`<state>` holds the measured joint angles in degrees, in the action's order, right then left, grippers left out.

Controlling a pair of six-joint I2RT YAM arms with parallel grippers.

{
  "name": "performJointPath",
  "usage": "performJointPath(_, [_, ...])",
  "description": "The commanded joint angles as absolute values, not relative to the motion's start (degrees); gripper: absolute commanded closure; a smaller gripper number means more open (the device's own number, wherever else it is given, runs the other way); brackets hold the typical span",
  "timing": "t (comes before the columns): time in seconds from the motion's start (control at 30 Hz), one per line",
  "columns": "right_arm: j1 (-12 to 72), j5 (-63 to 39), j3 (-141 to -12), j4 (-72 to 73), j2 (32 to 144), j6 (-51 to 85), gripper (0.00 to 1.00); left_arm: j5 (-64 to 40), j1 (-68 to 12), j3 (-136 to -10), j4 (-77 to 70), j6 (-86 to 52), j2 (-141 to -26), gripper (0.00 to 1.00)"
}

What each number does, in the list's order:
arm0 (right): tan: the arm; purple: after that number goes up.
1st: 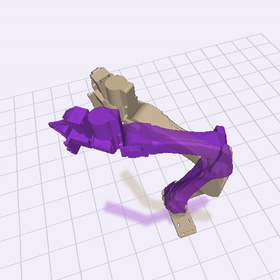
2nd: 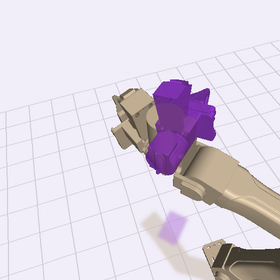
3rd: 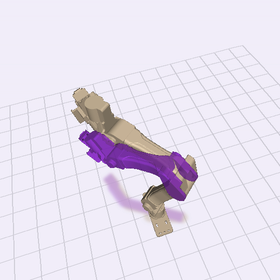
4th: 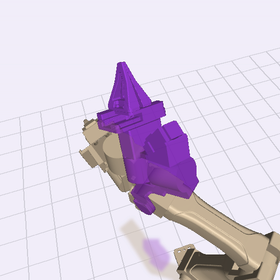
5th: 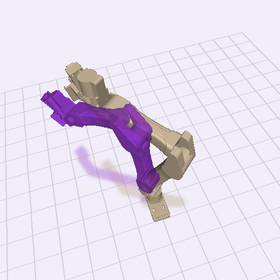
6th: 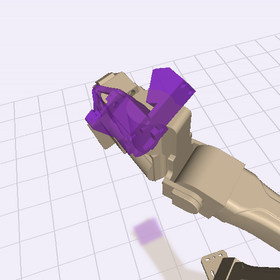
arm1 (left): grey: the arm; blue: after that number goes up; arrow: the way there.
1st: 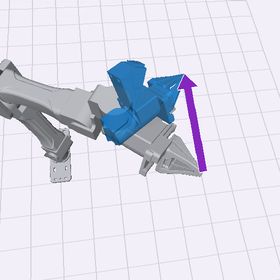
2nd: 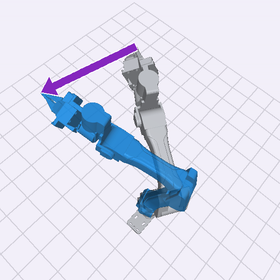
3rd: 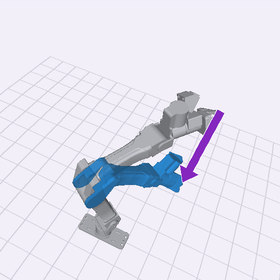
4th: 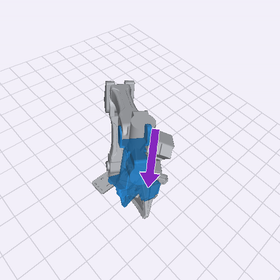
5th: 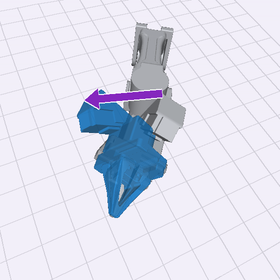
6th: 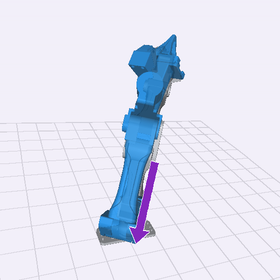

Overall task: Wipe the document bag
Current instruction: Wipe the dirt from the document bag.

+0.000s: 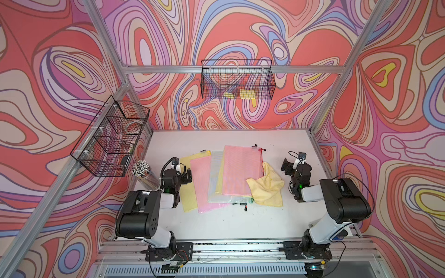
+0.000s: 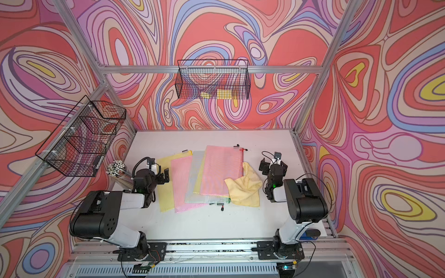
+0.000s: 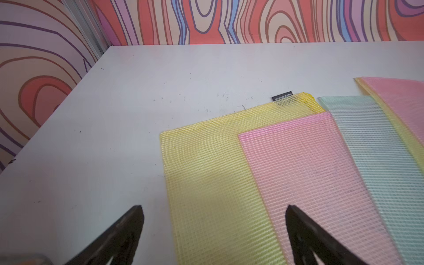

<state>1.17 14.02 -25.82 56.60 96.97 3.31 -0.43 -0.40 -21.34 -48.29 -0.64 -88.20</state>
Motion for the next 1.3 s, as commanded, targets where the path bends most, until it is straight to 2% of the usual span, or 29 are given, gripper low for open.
performJointPath(0.0, [1.2,14.3,-25.7,57.1,97.4,3.7,0.02,-0.8,-0.4,-21.4,-50.8,0.0,-88.0,0.01])
performJointPath(0.6, [1.2,14.3,-25.8,57.0,97.5,3.7,0.02,-0.9,-0.4,-21.5,-50.6,0.2,-88.0,0.01])
performJointPath(0.73, [1.2,14.4,-25.5,57.5,97.3,3.7,0.02,4.1,-0.5,-21.4,-50.6,-1.7,-87.6,0.01])
performJointPath(0.83, [1.1,13.9,-27.3,50.8,93.8,3.7,0.02,7.2,-0.5,-22.3,-45.1,-2.7,-82.5,0.01])
performJointPath(0.93, [1.0,13.4,-33.5,35.3,87.6,4.0,0.02,11.4,-0.4,-28.2,-29.7,-5.2,-74.4,0.01])
performJointPath(1.07, [0.4,18.0,-42.6,19.4,77.2,12.5,0.02,12.5,0.1,-37.1,-18.6,-8.9,-65.1,0.01])
performJointPath(1.17, [-3.3,13.4,-49.3,9.9,70.7,18.9,0.02,13.6,0.3,-40.0,-17.1,-11.7,-60.1,0.01])
performJointPath(1.27, [-4.7,7.4,-55.5,3.4,67.3,17.3,0.02,8.4,1.0,-43.9,-12.9,-11.7,-57.6,0.01])
